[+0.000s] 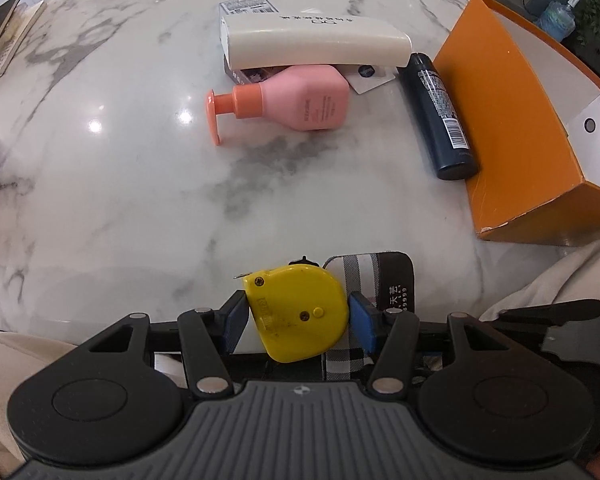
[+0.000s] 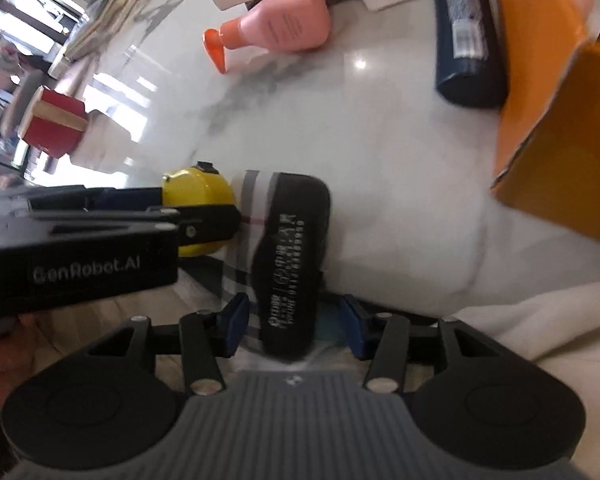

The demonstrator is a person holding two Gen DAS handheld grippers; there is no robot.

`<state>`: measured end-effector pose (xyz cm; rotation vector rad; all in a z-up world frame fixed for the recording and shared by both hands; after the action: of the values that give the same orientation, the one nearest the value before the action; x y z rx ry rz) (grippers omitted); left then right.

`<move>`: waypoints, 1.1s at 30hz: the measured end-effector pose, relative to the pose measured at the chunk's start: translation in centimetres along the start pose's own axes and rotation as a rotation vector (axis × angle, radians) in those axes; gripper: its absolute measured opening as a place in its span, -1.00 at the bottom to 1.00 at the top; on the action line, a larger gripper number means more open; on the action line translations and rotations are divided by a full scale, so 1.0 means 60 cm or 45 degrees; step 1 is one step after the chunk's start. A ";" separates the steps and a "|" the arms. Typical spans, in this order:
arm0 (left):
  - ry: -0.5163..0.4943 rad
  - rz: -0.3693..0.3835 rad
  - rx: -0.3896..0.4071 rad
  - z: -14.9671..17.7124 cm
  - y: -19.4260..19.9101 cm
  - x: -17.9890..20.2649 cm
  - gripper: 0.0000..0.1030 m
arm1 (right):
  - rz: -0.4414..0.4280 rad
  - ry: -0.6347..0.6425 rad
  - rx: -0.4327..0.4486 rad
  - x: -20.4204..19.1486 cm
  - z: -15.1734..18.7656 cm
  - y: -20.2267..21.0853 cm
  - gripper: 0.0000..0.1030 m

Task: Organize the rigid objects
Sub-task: 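Lift the plaid case with the right tool, turning it on edge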

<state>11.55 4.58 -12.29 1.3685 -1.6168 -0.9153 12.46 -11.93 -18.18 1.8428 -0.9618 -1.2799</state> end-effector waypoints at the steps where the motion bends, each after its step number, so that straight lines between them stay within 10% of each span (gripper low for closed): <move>1: 0.002 0.000 -0.001 -0.001 -0.001 0.000 0.20 | -0.025 -0.016 -0.002 0.001 0.000 -0.004 -0.02; 13: 0.055 0.016 -0.001 -0.001 -0.002 -0.008 0.20 | -0.014 -0.004 0.141 -0.011 -0.013 0.044 -0.58; 33: 0.258 0.057 -0.080 -0.017 -0.034 -0.026 0.20 | 0.175 0.327 0.253 -0.064 -0.033 0.080 -0.70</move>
<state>13.42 5.81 -13.95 1.3310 -1.4478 -0.7683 12.52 -10.69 -11.85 1.9947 -1.0825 -0.8658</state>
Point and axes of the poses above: each gripper's, at about its wrist camera, not at the fingertips, and y roughly against the way its jaws point, x to its right, z to its underside, the point moved 2 cm from there along -y, roughly the way its jaws point, and after that the axes turned 7 degrees about x, right-handed, at the moved point
